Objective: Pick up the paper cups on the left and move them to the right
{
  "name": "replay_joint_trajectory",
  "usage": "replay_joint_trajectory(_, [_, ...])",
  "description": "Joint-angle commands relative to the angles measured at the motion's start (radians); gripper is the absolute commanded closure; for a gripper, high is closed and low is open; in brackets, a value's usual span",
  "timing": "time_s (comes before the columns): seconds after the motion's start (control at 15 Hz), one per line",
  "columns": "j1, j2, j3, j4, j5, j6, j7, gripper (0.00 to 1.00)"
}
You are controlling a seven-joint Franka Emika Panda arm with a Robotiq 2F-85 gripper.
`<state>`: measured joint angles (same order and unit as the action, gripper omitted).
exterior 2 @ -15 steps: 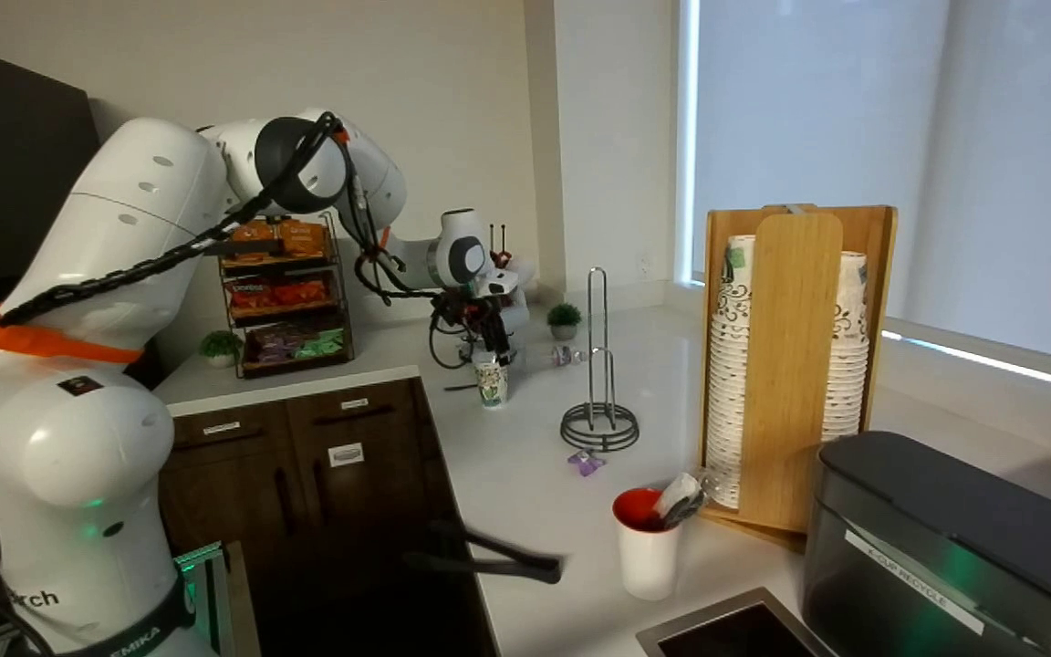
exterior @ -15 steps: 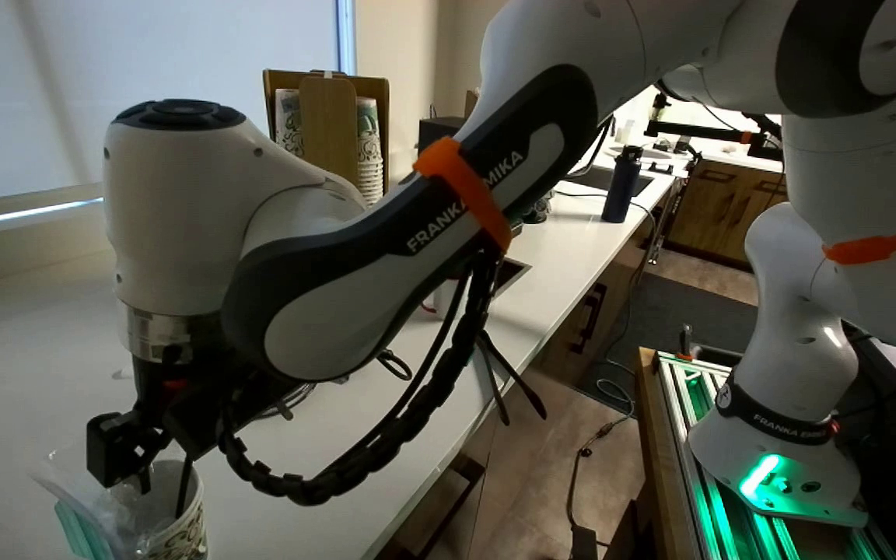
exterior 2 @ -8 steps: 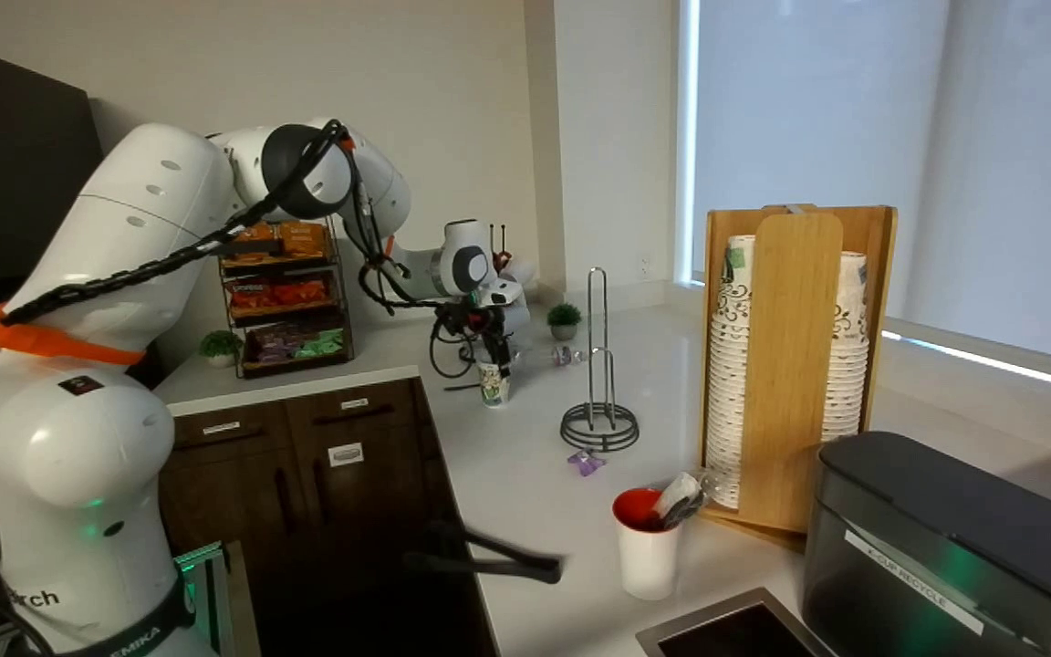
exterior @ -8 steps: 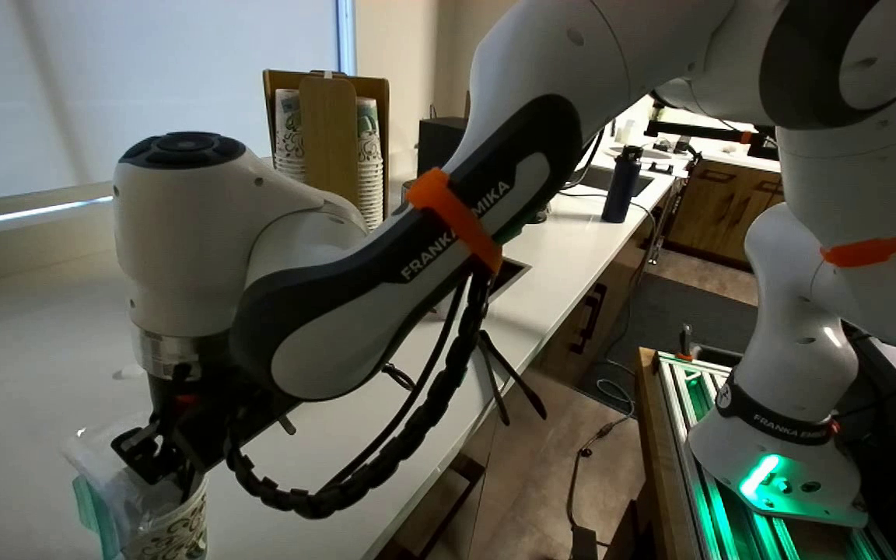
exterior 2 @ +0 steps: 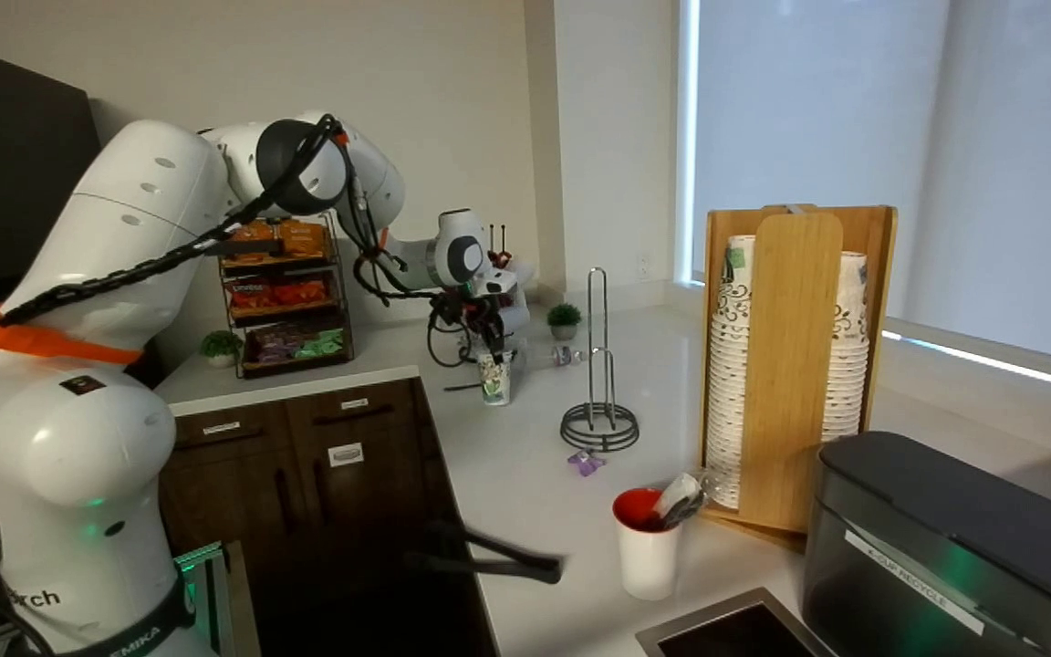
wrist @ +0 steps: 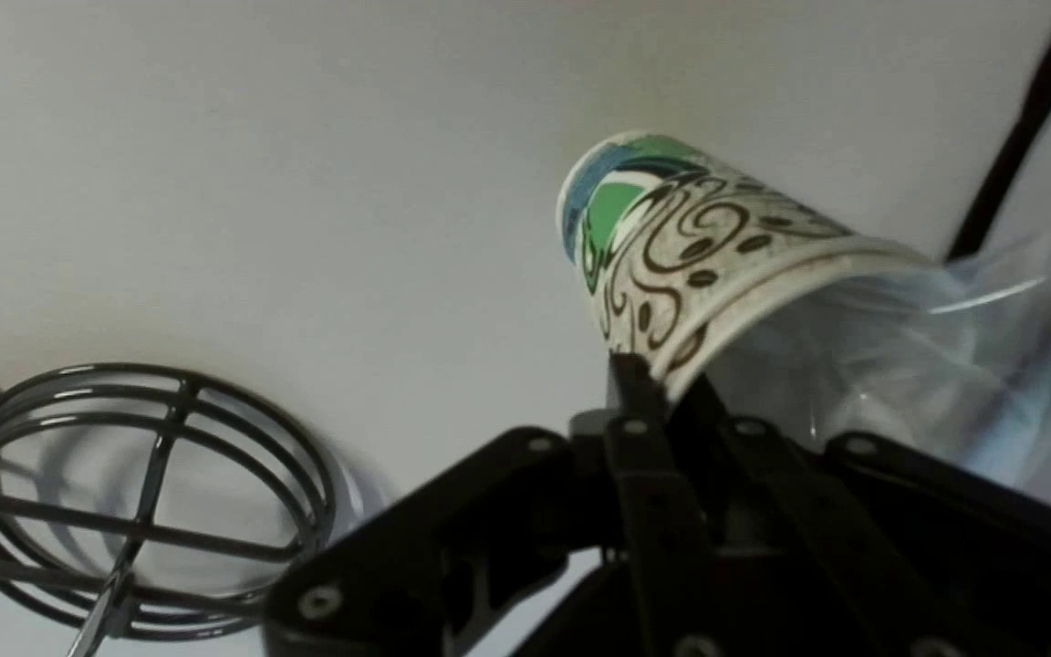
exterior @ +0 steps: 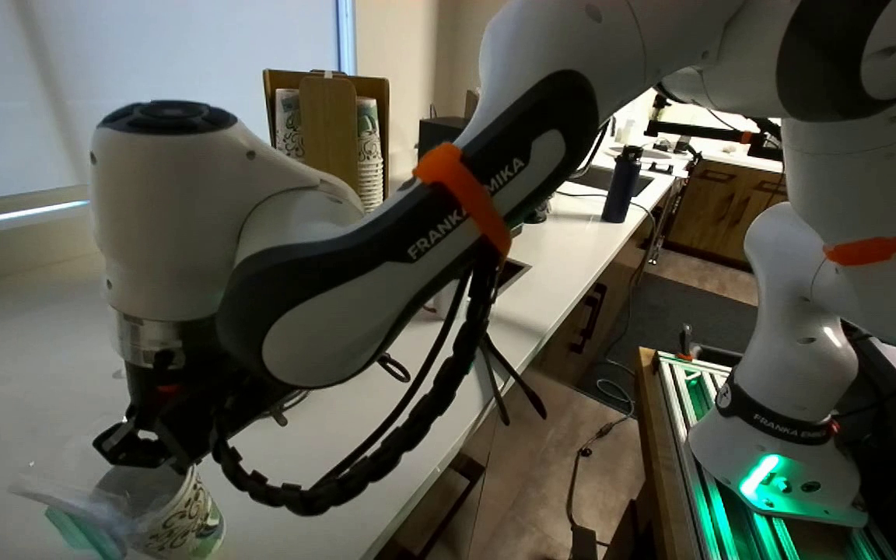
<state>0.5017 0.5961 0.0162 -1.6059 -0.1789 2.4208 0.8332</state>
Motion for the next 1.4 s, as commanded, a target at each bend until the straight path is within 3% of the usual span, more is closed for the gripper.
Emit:
replay_joint_trajectory(0.0, [-0.037, -0.13, 0.027, -0.058, 0.011, -0.026, -0.055, 0.98])
replay_joint_trajectory(0.33, [-0.11, -0.336, 0.035, -0.147, 0.032, 0.035, -0.056, 0.98])
replay_joint_trajectory(0.6, [-0.184, -0.521, 0.04, -0.273, 0.045, 0.162, -0.029, 0.98])
replay_joint_trajectory(0.93, [-0.315, -0.726, 0.018, -0.447, -0.088, 0.303, 0.182, 0.98])
replay_joint_trajectory(1.07, [-0.338, -0.794, -0.023, -0.503, -0.144, 0.338, 0.271, 0.98])
replay_joint_trajectory(1.33, [-0.456, -0.845, -0.013, -0.551, -0.322, 0.366, 0.484, 0.98])
